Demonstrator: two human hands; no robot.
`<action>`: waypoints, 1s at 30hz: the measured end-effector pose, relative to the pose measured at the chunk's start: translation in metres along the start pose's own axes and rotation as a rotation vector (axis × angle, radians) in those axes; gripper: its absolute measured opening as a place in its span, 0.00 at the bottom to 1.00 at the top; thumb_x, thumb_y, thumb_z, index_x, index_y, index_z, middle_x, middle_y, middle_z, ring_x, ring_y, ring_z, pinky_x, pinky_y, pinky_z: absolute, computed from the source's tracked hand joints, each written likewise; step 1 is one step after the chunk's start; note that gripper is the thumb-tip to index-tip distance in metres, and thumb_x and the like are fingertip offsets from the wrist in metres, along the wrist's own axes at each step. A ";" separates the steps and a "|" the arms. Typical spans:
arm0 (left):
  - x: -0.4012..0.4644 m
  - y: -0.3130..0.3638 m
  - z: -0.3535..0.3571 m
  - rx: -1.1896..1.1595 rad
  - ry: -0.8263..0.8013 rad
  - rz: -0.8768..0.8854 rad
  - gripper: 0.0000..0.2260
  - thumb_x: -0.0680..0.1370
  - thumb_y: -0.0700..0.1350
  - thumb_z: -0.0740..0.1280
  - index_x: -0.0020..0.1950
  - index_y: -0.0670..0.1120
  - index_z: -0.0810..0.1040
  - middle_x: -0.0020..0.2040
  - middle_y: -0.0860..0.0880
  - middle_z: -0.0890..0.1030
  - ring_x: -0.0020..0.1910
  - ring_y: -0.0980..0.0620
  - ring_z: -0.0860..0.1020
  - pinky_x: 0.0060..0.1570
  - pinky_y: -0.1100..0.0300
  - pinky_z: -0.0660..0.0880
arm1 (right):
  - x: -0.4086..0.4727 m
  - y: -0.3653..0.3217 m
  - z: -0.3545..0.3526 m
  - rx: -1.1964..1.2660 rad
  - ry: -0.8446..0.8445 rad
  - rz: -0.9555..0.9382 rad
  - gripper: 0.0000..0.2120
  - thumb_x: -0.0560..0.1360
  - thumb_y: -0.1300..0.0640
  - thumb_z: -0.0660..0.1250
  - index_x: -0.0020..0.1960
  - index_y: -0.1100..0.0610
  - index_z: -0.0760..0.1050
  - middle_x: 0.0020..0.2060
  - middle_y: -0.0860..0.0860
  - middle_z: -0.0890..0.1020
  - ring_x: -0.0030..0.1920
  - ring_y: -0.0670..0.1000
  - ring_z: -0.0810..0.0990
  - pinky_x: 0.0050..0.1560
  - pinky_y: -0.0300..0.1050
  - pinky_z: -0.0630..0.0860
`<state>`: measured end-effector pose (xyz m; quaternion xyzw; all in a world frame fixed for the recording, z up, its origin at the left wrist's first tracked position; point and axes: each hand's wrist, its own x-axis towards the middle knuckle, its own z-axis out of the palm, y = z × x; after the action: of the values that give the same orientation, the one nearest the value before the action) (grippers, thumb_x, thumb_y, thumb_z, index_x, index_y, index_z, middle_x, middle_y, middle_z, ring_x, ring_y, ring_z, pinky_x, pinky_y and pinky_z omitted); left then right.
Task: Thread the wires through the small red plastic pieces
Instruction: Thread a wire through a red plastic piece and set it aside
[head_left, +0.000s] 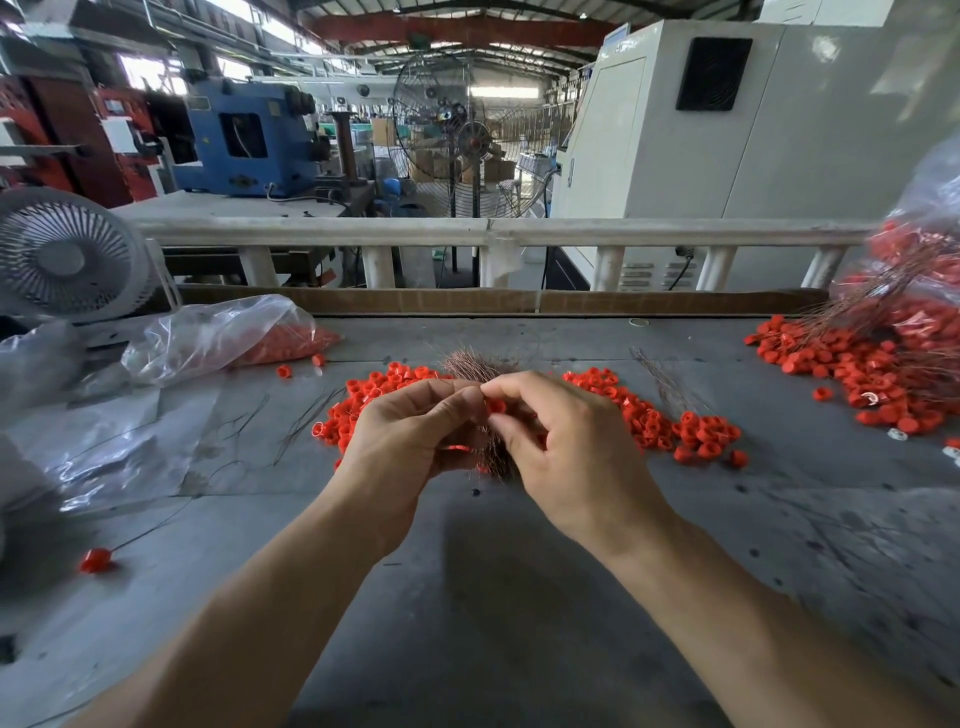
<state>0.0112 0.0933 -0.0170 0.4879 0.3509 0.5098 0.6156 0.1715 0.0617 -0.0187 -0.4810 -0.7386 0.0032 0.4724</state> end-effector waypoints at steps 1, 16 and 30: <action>0.000 0.000 0.000 0.008 0.006 0.000 0.16 0.71 0.46 0.73 0.53 0.36 0.83 0.44 0.40 0.82 0.41 0.46 0.79 0.38 0.61 0.80 | 0.000 0.000 0.000 0.006 -0.003 0.004 0.09 0.78 0.61 0.73 0.57 0.53 0.82 0.48 0.45 0.84 0.48 0.41 0.81 0.50 0.29 0.75; 0.000 -0.001 -0.001 0.043 0.024 -0.005 0.13 0.70 0.46 0.73 0.49 0.38 0.84 0.40 0.43 0.84 0.36 0.50 0.80 0.36 0.61 0.79 | -0.001 0.000 -0.006 0.131 -0.049 0.094 0.07 0.77 0.62 0.73 0.54 0.55 0.83 0.45 0.42 0.80 0.48 0.37 0.78 0.48 0.25 0.69; 0.003 -0.004 -0.001 0.314 0.104 0.054 0.05 0.81 0.40 0.69 0.50 0.41 0.85 0.41 0.43 0.86 0.34 0.51 0.80 0.34 0.60 0.78 | 0.009 0.064 -0.054 -0.450 0.101 0.572 0.04 0.77 0.56 0.71 0.51 0.51 0.83 0.50 0.51 0.85 0.53 0.57 0.82 0.53 0.52 0.78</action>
<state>0.0116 0.0962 -0.0212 0.5602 0.4446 0.4895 0.4989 0.2542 0.0783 -0.0115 -0.7594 -0.5323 -0.0513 0.3707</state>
